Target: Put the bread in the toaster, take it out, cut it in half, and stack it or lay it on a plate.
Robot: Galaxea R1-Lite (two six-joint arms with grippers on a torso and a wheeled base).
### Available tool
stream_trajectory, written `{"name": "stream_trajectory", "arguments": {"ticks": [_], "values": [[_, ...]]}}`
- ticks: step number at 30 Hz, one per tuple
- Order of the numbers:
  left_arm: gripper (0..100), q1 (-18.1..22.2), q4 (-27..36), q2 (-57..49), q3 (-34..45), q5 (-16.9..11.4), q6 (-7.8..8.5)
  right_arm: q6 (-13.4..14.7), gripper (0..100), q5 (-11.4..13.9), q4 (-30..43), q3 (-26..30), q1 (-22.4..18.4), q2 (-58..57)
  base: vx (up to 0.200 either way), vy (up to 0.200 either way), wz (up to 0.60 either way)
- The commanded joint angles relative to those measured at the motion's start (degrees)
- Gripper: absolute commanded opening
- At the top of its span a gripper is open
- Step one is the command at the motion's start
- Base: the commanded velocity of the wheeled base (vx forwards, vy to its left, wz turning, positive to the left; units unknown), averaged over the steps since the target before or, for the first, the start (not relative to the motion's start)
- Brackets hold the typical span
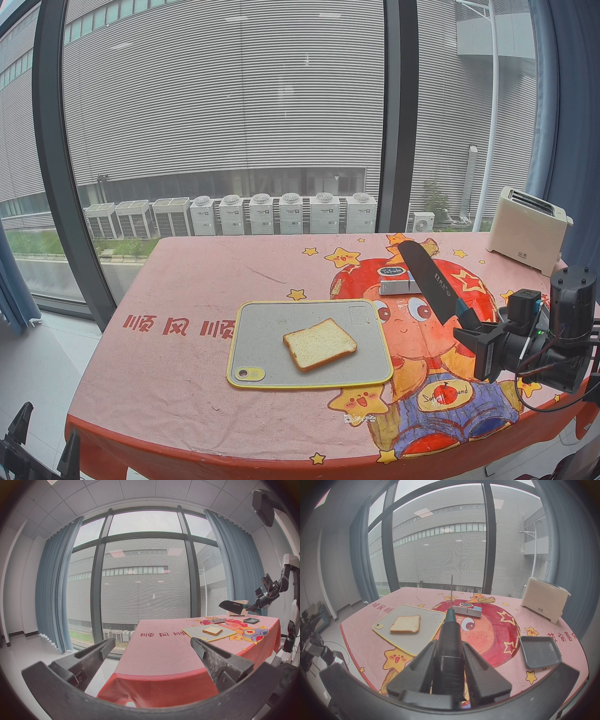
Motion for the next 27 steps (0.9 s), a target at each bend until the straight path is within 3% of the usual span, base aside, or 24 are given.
{"name": "stream_trajectory", "arguments": {"ticks": [1,6,13,16,24,27], "values": [[100,0.0,-0.01,-0.93,0.92,0.01,0.0,-0.12,0,-0.01,-0.17,0.17,0.41,-0.3,0.0,0.0,0.0],[100,0.0,-0.01,-0.93,0.92,0.01,0.0,-0.47,0,0.07,-0.52,0.44,0.41,-0.3,0.0,0.0,0.0],[100,0.0,-0.01,-0.93,0.92,0.01,0.0,-2.4,0,3.68,-0.87,2.28,0.5,-2.05,0.0,0.0,0.0],[100,0.0,-0.01,-0.93,0.92,0.01,0.0,-4.95,0,6.31,-0.43,3.43,0.5,-3.11,0.0,0.0,0.0],[100,0.0,-0.01,-0.93,0.92,0.01,0.0,-5.74,0,8.69,-0.17,2.99,0.23,-3.72,0.0,0.0,0.0],[100,0.0,-0.01,-0.93,0.92,0.01,0.0,-6.53,0,10.62,-0.08,1.76,0.32,-4.25,0.0,0.0,0.0]]}}
